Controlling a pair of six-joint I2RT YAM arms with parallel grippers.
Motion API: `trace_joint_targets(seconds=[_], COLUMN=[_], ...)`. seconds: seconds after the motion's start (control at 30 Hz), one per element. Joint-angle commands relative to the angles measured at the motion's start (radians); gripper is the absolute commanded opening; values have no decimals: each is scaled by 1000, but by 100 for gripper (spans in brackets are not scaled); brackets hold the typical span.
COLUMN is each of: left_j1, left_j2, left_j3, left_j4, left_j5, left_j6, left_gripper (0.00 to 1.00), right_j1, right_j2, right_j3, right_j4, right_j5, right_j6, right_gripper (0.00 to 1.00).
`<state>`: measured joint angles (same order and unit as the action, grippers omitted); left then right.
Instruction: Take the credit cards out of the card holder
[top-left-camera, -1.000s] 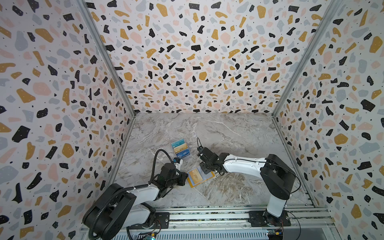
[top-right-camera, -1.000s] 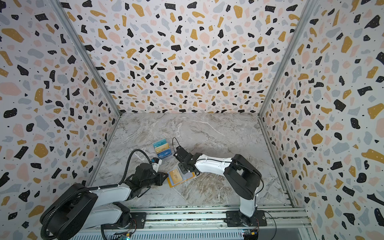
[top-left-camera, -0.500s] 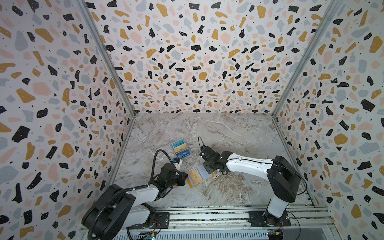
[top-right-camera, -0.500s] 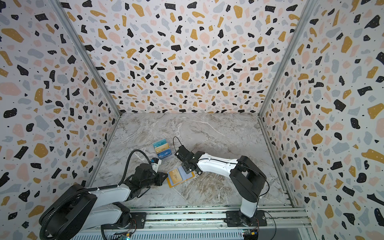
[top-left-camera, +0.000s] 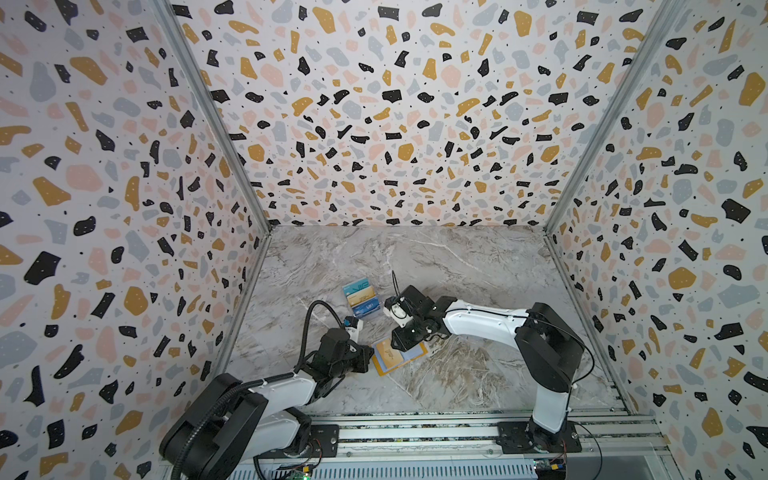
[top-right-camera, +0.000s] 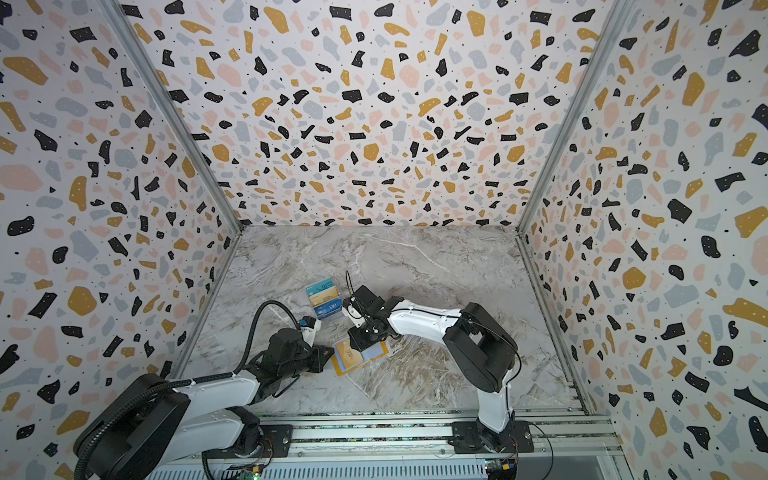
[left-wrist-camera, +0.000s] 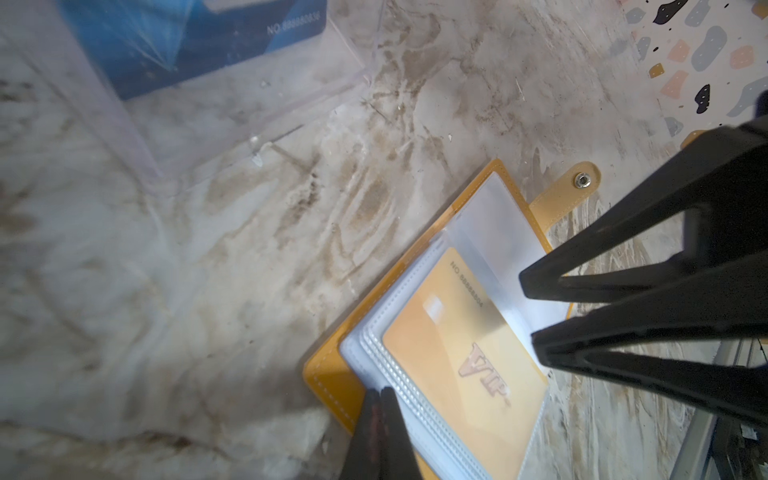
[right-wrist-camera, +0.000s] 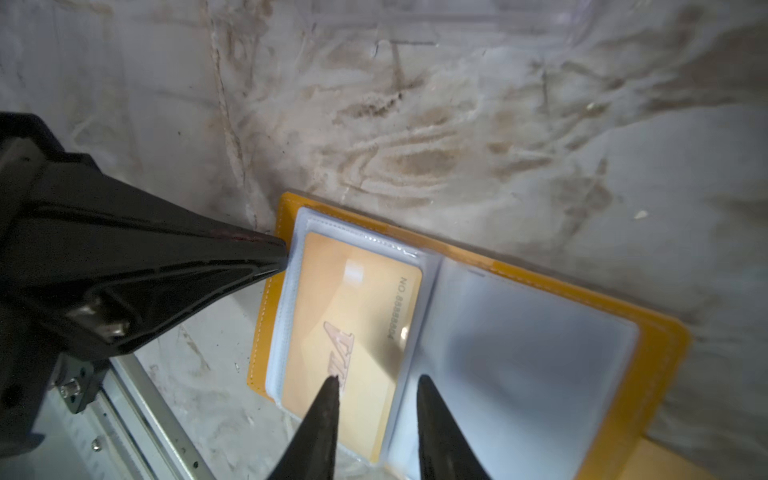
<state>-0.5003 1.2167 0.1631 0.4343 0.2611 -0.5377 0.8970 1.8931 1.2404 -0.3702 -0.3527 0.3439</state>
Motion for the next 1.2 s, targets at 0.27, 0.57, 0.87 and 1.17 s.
trace_joint_targets(seconds=[0.27, 0.57, 0.87, 1.17], left_j1=[-2, -2, -3, -6], left_j2=[4, 1, 1, 1], left_j3=[-19, -20, -22, -25], left_j4=[-20, -20, -21, -23], left_j5=[-11, -6, 0, 13], left_j6=[2, 1, -1, -4], left_gripper=[0, 0, 0, 0], right_j1=[-47, -66, -86, -104], right_j2=[25, 57, 75, 73], right_j3=[-27, -43, -63, -75], right_j4=[9, 32, 82, 138], right_j5=[-147, -246, -363, -422], right_j6=[32, 33, 43, 68], right_gripper=[32, 31, 28, 26])
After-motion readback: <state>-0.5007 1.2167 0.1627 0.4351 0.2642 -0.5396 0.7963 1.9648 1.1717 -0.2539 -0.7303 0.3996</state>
